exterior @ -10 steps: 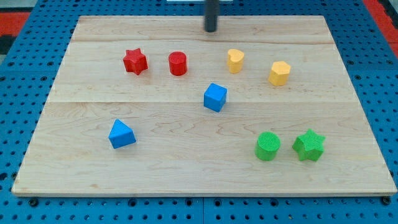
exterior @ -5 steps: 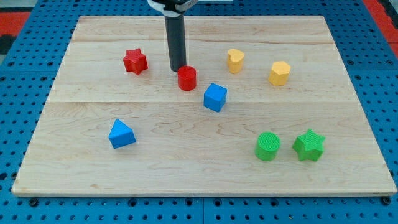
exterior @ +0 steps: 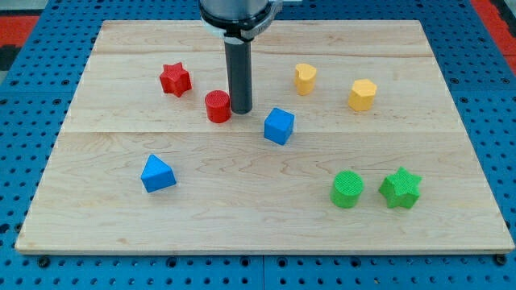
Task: Adjust the red blocks to form a diagonal line
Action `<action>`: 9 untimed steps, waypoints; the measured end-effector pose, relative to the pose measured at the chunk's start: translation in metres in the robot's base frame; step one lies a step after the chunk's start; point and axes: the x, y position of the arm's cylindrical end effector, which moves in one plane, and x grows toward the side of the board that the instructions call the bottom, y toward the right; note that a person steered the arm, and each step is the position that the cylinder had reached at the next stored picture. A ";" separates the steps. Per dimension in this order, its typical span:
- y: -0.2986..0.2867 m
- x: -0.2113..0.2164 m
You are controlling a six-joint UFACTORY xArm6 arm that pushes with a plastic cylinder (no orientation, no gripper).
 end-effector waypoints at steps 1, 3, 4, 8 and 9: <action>-0.019 0.014; -0.041 -0.031; -0.081 -0.035; -0.069 -0.127; -0.105 -0.187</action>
